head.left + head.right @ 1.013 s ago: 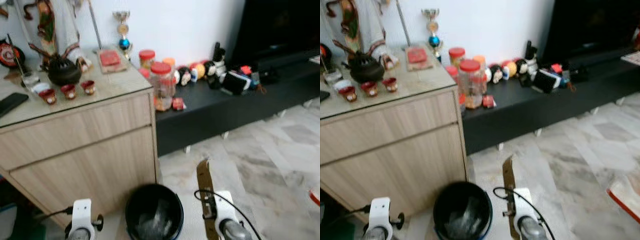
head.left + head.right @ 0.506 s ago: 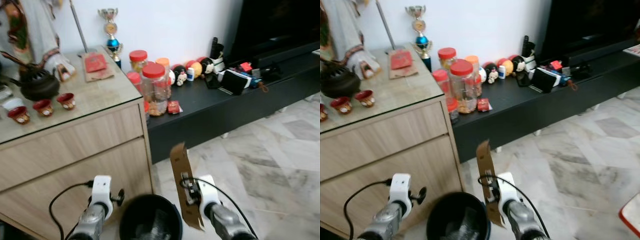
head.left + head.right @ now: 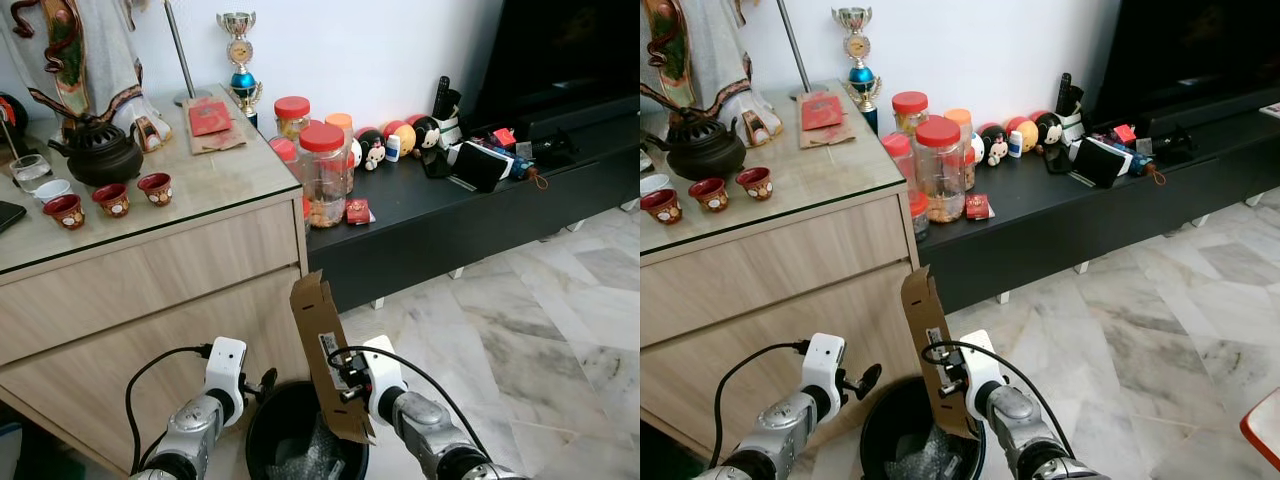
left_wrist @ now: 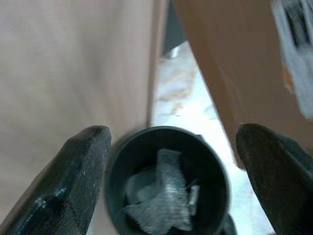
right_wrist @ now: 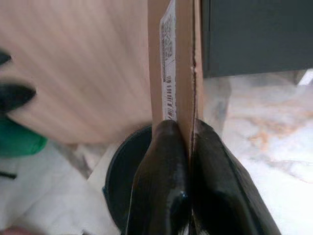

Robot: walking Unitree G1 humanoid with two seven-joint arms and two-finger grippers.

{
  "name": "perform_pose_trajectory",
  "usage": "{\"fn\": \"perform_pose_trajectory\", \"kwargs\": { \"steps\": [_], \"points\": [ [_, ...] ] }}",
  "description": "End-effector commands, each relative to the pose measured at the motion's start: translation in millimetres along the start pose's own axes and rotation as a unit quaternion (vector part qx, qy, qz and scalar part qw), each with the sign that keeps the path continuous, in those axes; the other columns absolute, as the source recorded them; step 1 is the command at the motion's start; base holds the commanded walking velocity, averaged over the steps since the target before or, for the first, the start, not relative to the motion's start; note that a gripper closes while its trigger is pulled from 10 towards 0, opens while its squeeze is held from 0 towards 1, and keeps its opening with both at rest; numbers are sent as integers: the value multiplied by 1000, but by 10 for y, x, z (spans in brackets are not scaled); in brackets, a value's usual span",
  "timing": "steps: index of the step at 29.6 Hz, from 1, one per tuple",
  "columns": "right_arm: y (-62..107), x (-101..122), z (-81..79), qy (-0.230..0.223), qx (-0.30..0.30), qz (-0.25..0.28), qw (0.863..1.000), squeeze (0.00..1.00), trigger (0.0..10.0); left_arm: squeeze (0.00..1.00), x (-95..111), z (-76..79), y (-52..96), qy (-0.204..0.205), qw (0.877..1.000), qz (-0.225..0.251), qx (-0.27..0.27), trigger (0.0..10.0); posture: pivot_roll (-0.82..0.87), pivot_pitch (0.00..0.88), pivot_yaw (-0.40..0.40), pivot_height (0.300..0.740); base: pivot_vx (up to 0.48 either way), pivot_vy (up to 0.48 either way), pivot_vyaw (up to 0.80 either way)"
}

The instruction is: Picking trash to rubbish bin

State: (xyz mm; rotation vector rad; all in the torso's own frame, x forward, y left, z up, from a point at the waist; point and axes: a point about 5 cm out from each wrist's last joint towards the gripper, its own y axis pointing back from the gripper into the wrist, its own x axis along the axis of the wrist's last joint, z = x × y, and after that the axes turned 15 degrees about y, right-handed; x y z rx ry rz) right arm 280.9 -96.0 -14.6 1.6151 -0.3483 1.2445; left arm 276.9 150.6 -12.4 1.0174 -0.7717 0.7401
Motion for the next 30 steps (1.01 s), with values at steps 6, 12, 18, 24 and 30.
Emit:
{"fn": "perform_pose_trajectory", "kwargs": {
  "steps": [6, 12, 18, 24, 30],
  "points": [
    [-38, 195, 90, -20, -41, 34, 998, 0, 10000, 0, 127, 125, -62, -29, 998, 9, -50, 10000, 137, 0, 26, 740, 0, 0, 0],
    [-41, 188, 76, -28, -45, 34, 998, 537, 10000, 0, 133, 137, -65, -28, 998, 10, -56, 10000, 136, 6, 28, 740, 0, 0, 0],
    [-43, 175, 55, -34, -46, 33, 998, 1000, 10000, 0, 145, 142, -67, -28, 998, 11, -59, 10000, 138, 8, 28, 740, 0, 0, 0],
    [-45, 166, 40, -39, -45, 33, 998, 1000, 10000, 0, 168, 139, -69, -26, 998, 15, -61, 10000, 137, 8, 30, 740, 0, 0, 0],
    [-38, 132, 19, -48, -42, 32, 997, 1000, 10000, 0, 188, 152, -82, -26, 998, 15, -62, 10000, 135, 5, 31, 740, 0, 0, 0]
  ]
}}
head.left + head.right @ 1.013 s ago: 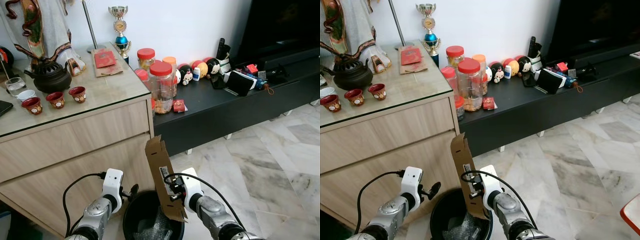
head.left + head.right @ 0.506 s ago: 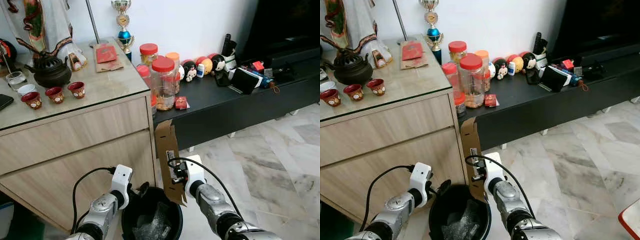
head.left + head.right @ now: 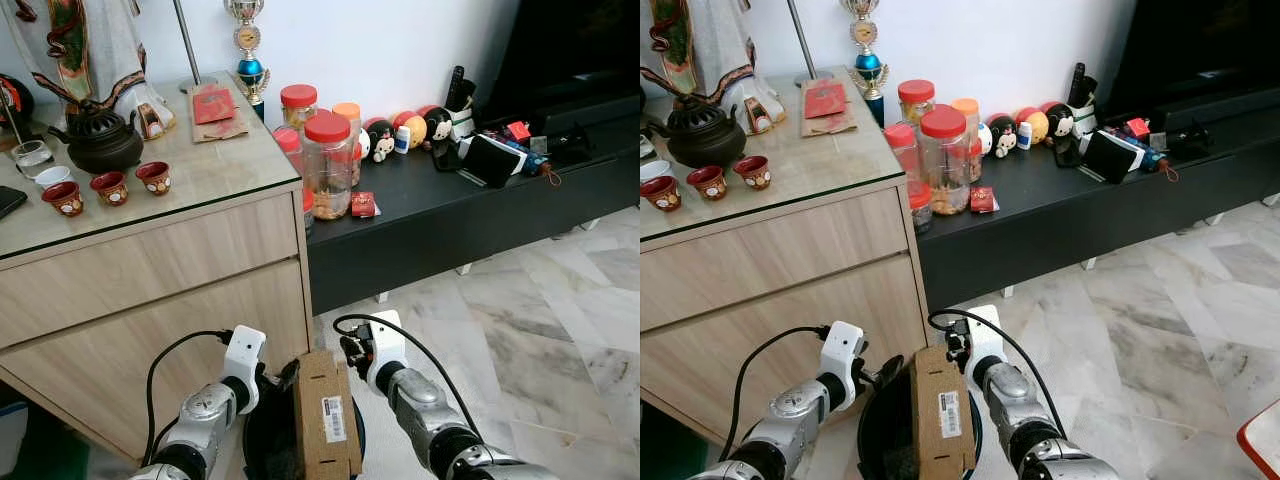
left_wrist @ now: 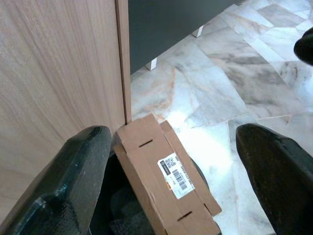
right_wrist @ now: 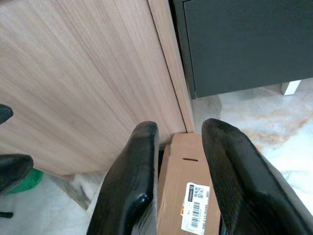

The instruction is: Picking trash to rubbish bin

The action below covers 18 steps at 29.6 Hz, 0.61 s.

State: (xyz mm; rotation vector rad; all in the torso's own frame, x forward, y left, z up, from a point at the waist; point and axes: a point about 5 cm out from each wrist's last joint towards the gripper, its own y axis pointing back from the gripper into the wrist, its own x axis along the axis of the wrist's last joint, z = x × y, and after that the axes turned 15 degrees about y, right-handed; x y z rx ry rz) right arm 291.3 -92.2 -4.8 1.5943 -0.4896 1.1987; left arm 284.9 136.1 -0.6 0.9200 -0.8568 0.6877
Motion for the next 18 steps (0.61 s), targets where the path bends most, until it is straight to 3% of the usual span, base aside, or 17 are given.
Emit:
{"fn": "perform_pose_trajectory", "kwargs": {
  "steps": [1, 3, 4, 5, 13, 18],
  "points": [
    [5, -16, -12, -11, -1, 3, 1000, 1000, 10000, 0, 72, -8, -21, -5, 1000, 3, -2, 10000, 135, 5, 31, 740, 0, 0, 0],
    [17, -47, -2, -12, -4, -1, 1000, 1000, 10000, 0, 70, -16, -19, -6, 1000, 2, 2, 10000, 133, 4, 31, 740, 0, 0, 0],
    [38, -97, 18, -8, -11, -10, 1000, 882, 10000, 0, 58, -50, -4, -12, 1000, -1, 16, 10000, 133, 4, 31, 740, 0, 0, 0],
    [46, -116, 25, -7, -13, -14, 1000, 0, 10000, 0, 52, -65, 3, -15, 1000, -2, 22, 10000, 133, 4, 31, 740, 0, 0, 0],
    [193, -442, 125, -2, -44, -72, 996, 0, 10000, 0, -198, -383, 230, -2, 988, -33, 151, 10000, 123, 6, 35, 740, 0, 0, 0],
    [374, -776, 187, -11, -74, -130, 989, 0, 10000, 0, -463, -633, 531, 52, 966, -42, 250, 10000, 124, 5, 34, 740, 0, 0, 0]
  ]
}}
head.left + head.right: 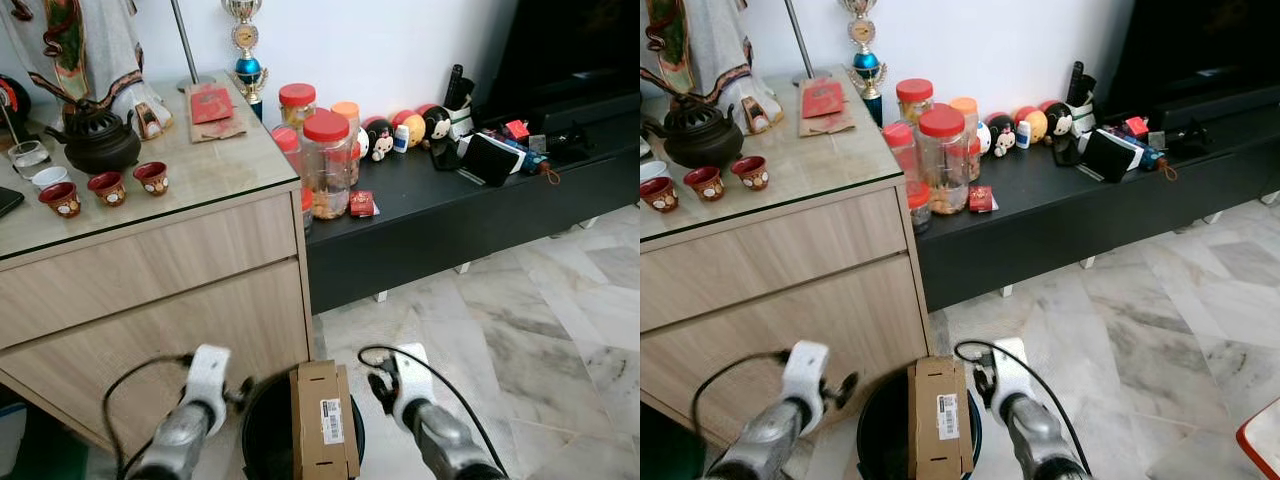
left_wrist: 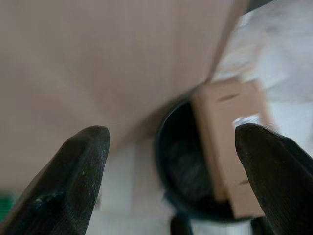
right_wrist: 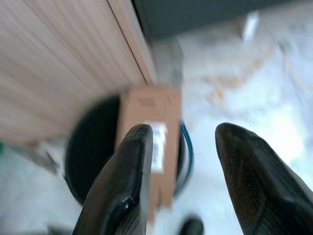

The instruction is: Picking trash to rubbish bin

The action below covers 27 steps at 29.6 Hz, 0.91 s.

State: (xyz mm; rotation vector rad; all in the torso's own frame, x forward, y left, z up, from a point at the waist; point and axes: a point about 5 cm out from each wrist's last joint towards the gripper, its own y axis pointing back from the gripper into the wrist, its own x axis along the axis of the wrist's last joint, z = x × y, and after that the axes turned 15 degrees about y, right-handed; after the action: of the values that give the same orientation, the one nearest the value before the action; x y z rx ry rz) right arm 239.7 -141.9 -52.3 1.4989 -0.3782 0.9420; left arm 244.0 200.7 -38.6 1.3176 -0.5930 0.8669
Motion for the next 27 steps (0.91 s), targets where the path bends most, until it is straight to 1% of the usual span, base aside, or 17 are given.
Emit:
{"fn": "perform_pose_trajectory", "kwargs": {
  "steps": [1, 2, 3, 4, 5, 6, 8, 10, 11, 12, 14, 17, 18, 22, 27],
  "points": [
    [12, -59, 1, 0, -6, -15, 1000, 0, 10000, 0, -51, -123, 38, 10, 999, -7, 35, 10000, 123, 3, 34, 740, 0, 0, 0],
    [51, -184, 28, -4, -16, -35, 999, 0, 10000, 0, -162, -224, 99, 24, 998, -20, 62, 10000, 118, 3, 33, 740, 0, 0, 0],
    [51, -184, 28, -4, -16, -35, 999, 0, 10000, 0, -162, -224, 99, 24, 998, -20, 62, 10000, 118, 3, 33, 740, 0, 0, 0],
    [90, -295, 52, -7, -25, -52, 998, 0, 10000, 0, -263, -299, 155, 36, 995, -33, 85, 10000, 115, 0, 31, 740, 0, 0, 0],
    [142, -435, 70, -10, -33, -77, 996, 0, 10000, 0, -375, -384, 225, 39, 992, -47, 113, 10000, 111, 0, 32, 740, 0, 0, 0],
    [154, -467, 73, -10, -34, -83, 996, 0, 10000, 0, -399, -403, 242, 40, 991, -50, 119, 10000, 111, 0, 32, 740, 0, 0, 0],
    [191, -555, 73, -11, -39, -95, 995, 0, 10000, 0, -518, -469, 317, 47, 987, -66, 138, 10000, 100, 0, 38, 740, 0, 0, 0],
    [195, -563, 73, -11, -39, -95, 995, 0, 10000, 0, -530, -475, 324, 48, 987, -68, 140, 10000, 100, 0, 38, 740, 0, 0, 0],
    [199, -572, 70, -12, -39, -95, 995, 0, 10000, 0, -559, -484, 341, 48, 986, -72, 143, 10000, 100, 0, 38, 740, 0, 0, 0],
    [214, -604, 66, -15, -39, -96, 994, 0, 10000, 0, -638, -478, 376, 49, 985, -87, 141, 10000, 94, 0, 44, 740, 0, 0, 0],
    [222, -624, 61, -17, -41, -99, 994, 0, 10000, 0, -677, -468, 391, 49, 985, -95, 136, 10000, 87, 0, 48, 740, 0, 0, 0],
    [220, -621, 59, -17, -41, -100, 994, 0, 10000, 0, -679, -463, 389, 47, 985, -96, 137, 10000, 86, 0, 49, 740, 0, 0, 0],
    [200, -581, 47, -15, -39, -96, 995, 0, 10000, 0, -668, -451, 378, 47, 985, -95, 137, 10000, 88, 0, 47, 740, 0, 0, 0],
    [159, -489, 33, -13, -37, -84, 996, 0, 10000, 0, -634, -432, 351, 41, 986, -93, 131, 10000, 90, 0, 49, 740, -249, 0, 0],
    [140, -444, 27, -10, -36, -78, 996, 0, 10000, 0, -623, -431, 345, 39, 986, -92, 130, 10000, 90, 0, 50, 740, -263, 0, 0]
  ]
}}
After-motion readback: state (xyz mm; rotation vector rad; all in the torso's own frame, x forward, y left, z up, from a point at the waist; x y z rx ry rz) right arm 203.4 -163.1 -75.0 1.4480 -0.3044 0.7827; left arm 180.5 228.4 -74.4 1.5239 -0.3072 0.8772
